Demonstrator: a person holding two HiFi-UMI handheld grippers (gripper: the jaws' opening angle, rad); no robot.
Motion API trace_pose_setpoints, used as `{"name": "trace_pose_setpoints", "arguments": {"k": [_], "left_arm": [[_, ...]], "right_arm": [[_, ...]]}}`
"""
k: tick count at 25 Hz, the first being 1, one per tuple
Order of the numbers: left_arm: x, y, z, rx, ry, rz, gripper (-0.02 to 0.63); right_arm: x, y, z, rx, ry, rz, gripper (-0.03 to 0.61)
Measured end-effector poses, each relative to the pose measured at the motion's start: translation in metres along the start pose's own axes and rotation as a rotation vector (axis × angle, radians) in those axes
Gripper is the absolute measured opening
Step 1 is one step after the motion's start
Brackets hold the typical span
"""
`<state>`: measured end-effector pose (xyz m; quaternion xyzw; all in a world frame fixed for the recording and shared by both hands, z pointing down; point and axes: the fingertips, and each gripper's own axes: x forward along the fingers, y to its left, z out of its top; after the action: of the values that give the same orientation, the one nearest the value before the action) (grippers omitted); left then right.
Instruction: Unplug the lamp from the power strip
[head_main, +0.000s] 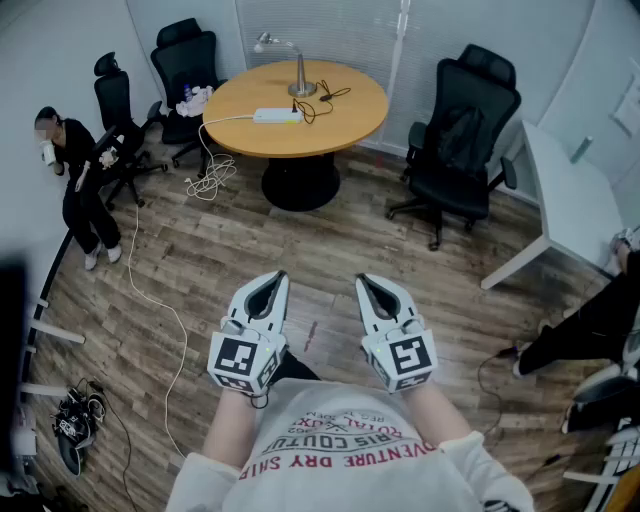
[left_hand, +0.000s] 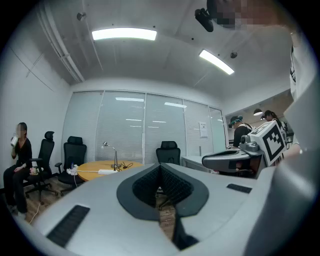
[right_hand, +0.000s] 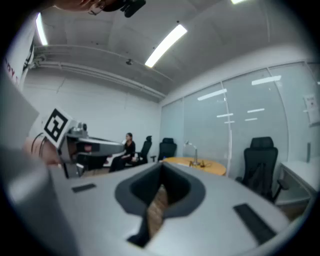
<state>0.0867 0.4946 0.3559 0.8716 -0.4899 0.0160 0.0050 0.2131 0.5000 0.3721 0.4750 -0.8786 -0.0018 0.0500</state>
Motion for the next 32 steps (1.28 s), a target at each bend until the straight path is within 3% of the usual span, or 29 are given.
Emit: {"name": "trace_pose_setpoints", "arguments": {"k": [3,10,20,24,32], "left_arm": [[0.006,0.005,0.001,0.005,0.002,-0.007,0.028],[0.011,0.006,-0.003,0.006,0.014,-0.028,0.028],[0.022,0.028,-0.021,0.005,0.06,-0.052,0.028],[0.033,0.061,-0.028,-0.001,0.068,-0.055,0.028],[0.074,0.167,-0.021,-0.026,0.063,-0.049,0.028]], "right_arm": [[0.005,-0.005,0.008,-0.016,-0.01,-0.03,0.029],[0.011,-0.003,-0.003,-0.026,0.018,-0.01,0.029],[0.048,0.008,-0.018,0.028,0.067,0.013,0.029],[0.083,0.007,-0.024,0.052,0.106,-0.013,0.029],[0.188,0.003,-0.005,0.06,0.122,-0.05,0.029]]}}
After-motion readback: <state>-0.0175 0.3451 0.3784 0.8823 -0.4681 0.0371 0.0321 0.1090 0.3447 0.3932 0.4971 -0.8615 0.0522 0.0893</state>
